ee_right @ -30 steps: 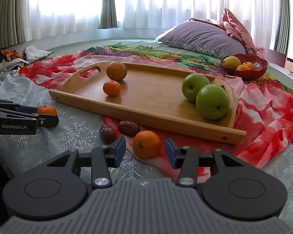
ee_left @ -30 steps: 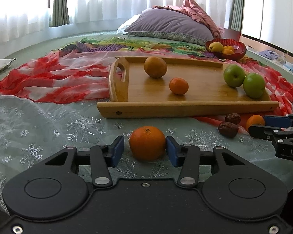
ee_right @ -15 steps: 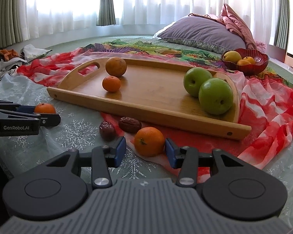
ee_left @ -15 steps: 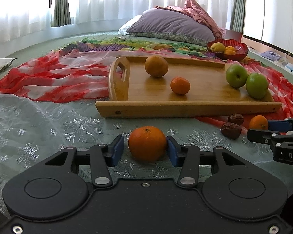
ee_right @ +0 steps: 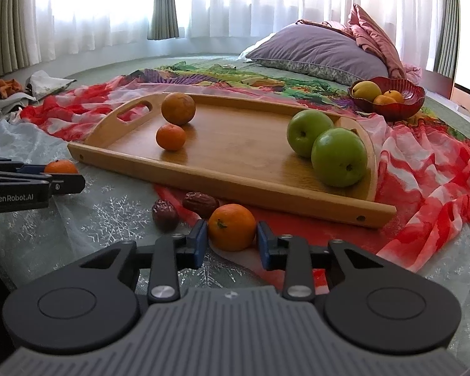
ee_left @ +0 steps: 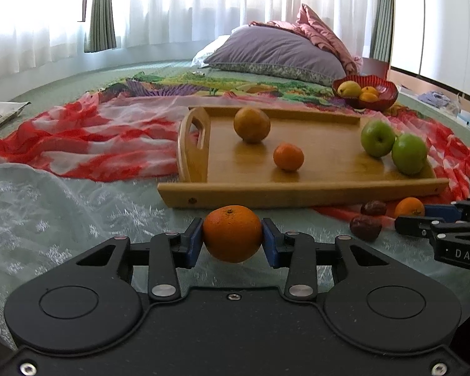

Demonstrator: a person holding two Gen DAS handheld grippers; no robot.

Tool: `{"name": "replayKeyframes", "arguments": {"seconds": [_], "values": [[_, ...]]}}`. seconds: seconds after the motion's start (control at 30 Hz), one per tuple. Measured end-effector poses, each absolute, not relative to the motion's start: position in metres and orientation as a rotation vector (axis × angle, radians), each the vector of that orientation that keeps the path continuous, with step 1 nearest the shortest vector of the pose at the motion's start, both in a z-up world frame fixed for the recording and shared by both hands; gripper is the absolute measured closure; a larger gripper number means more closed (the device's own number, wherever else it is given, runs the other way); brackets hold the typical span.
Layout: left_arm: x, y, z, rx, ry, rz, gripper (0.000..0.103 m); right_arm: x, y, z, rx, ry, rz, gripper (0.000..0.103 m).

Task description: Organize fruits

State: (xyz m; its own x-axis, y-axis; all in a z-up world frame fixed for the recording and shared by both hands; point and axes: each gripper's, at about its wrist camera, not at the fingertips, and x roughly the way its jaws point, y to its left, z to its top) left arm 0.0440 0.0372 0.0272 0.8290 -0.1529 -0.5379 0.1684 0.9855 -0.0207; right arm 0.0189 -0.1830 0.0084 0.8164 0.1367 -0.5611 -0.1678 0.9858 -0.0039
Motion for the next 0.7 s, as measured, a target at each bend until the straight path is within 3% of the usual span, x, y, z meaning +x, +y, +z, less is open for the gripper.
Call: {"name": "replayKeyframes", "arguments": {"seconds": [0.4, 0.47, 0.7], "values": [[0.063, 0.036, 0.055, 0.012, 0.516, -0.177, 0.066, 0.027, -0.188, 0.037, -0.029, 0.511, 0.145, 0.065], [0.067, 0.035, 0.057, 0.005, 0.512, -0.177, 0.066, 0.03, -0.189, 0.043, -0.028, 0.496, 0.136, 0.071], [0.076, 0.032, 0.058, -0.005, 0.518, -0.186, 0.066, 0.04, -0.192, 0.053, -0.033, 0.49, 0.112, 0.072]]}}
